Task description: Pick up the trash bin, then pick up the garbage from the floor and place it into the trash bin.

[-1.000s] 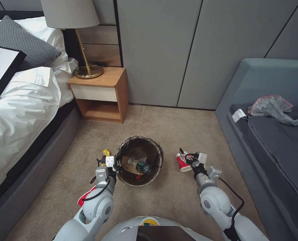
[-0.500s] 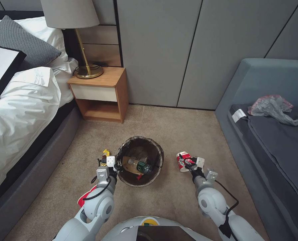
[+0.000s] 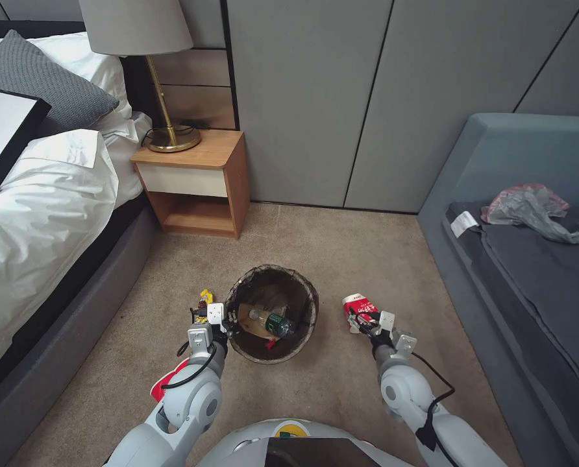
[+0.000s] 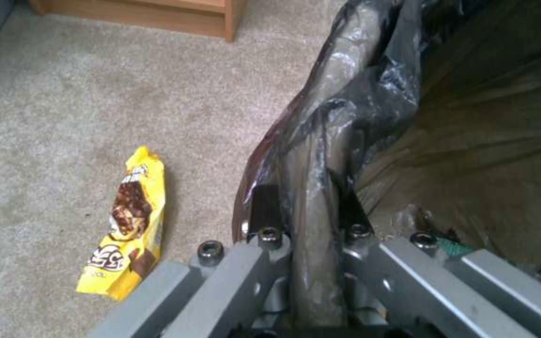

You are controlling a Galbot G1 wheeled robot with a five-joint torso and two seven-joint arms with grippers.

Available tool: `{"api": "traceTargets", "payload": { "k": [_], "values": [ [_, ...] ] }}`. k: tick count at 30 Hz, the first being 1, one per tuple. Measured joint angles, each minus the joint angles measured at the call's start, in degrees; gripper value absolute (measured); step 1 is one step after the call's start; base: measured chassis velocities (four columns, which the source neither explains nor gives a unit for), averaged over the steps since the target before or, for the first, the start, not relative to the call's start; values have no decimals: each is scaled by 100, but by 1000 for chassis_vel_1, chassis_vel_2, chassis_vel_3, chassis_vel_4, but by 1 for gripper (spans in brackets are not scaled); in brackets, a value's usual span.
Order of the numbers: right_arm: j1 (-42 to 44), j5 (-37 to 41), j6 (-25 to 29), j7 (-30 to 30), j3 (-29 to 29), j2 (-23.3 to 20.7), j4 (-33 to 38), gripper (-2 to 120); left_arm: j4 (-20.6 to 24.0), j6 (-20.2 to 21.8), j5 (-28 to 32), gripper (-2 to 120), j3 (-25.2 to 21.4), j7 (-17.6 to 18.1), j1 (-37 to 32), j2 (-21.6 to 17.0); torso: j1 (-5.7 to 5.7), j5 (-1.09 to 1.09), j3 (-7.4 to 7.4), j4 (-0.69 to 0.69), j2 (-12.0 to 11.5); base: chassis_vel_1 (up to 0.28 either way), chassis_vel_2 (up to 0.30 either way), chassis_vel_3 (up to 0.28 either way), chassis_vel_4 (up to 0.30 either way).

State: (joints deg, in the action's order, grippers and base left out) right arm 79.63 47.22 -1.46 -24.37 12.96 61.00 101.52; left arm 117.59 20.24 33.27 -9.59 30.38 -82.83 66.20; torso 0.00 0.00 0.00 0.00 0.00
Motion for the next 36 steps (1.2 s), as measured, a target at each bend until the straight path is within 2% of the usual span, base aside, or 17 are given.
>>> {"api": "traceTargets", "payload": {
  "k": [18, 25, 36],
  "values": [
    [-359, 31, 9, 6, -304, 190, -957, 100, -1, 0, -15, 0, -15, -1, -13, 21, 0, 0, 0, 0, 0, 0, 0, 0, 0],
    [-588, 32, 38, 38, -476, 424, -1472, 100, 6, 0, -11, 0, -28, 0, -8, 20, 0, 0, 0, 0, 0, 0, 0, 0, 0],
    [-887, -7, 166, 113, -565, 636, -1864, 100, 8, -1, 6, 0, -41, 3, 14, 19, 0, 0, 0, 0, 0, 0, 0, 0, 0]
  ]
}}
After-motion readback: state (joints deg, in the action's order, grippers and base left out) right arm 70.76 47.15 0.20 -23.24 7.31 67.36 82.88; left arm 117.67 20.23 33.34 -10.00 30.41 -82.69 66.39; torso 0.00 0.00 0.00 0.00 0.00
